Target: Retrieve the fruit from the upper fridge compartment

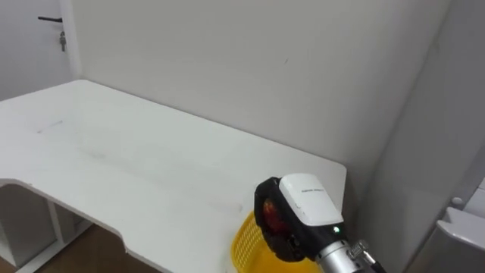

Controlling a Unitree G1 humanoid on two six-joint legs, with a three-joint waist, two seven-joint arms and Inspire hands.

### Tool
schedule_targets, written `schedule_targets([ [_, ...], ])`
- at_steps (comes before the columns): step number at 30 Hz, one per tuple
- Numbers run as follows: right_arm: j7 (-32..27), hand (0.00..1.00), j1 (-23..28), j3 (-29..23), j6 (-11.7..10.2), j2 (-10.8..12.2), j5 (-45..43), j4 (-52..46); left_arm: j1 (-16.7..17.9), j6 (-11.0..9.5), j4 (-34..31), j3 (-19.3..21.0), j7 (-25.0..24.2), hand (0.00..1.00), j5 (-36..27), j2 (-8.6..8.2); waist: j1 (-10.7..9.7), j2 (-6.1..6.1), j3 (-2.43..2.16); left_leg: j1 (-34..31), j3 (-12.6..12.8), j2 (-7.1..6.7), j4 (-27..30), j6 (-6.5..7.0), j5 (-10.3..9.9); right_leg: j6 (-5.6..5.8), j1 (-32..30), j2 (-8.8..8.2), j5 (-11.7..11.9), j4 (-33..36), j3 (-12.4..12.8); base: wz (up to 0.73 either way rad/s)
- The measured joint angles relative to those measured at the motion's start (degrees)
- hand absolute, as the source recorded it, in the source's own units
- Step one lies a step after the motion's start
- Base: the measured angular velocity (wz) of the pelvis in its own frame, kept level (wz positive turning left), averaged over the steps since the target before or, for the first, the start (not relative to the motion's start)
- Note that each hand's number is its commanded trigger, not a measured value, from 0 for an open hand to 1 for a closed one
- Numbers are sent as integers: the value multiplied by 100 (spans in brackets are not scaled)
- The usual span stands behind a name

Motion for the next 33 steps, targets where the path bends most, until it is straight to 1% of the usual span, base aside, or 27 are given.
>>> schedule_targets([
  [3,5,0,0,42,6,0,1,61,-3,0,-9,-2,-27,0,0,-6,1,20,3,-68,-34,-5,78,-1,-1,0,-28,0,0,1,-4,6],
  [4,23,0,0,45,6,0,0,74,-3,0,-11,-2,-28,0,0,-10,8,40,14,-75,-35,-6,78,-1,-1,0,-35,-1,0,2,-1,0],
  [6,80,0,0,48,6,0,0,75,14,0,-10,-2,-37,0,0,-13,10,77,15,-84,-34,-9,83,-1,-1,0,-39,-3,0,3,0,0],
  [9,126,0,0,48,6,0,1,74,27,0,-10,-2,-39,0,1,-15,10,125,1,-83,-34,-9,87,-2,0,0,-40,-3,0,7,2,0],
  [11,128,0,0,47,7,-1,2,74,34,1,-10,-2,-39,0,2,-25,14,150,-19,-77,-34,-9,87,-2,1,0,-39,-3,0,8,2,0],
  [12,129,0,0,47,7,-3,2,74,38,1,-10,-1,-39,0,2,-26,15,154,-24,-74,-34,-9,86,-2,1,-1,-38,-3,0,8,2,0],
  [14,129,0,0,47,7,-5,4,74,46,1,-11,0,-38,0,4,-28,18,155,-50,-64,-33,-9,85,-2,2,-1,-29,-3,0,9,2,0],
  [17,128,0,-1,49,6,-3,3,101,40,1,-13,0,-38,0,4,-30,20,152,-56,-53,-33,-9,86,-1,2,-1,-11,-4,0,7,3,0],
  [27,127,0,-1,51,3,-4,3,114,42,-1,-11,-17,-36,0,-2,-33,-12,142,-50,-55,-34,-10,84,-4,7,-1,-5,-5,0,5,5,0],
  [31,127,0,-1,50,-6,-3,5,115,43,-4,-10,-19,-34,0,-2,-32,-20,102,-17,-57,-34,-10,83,-3,7,-1,-2,-5,0,4,4,0],
  [33,127,0,-1,50,-7,-3,5,114,48,-6,-11,-22,-34,0,-2,-32,-25,90,-9,-60,-35,-11,84,-2,6,-1,-3,-5,0,4,4,0],
])
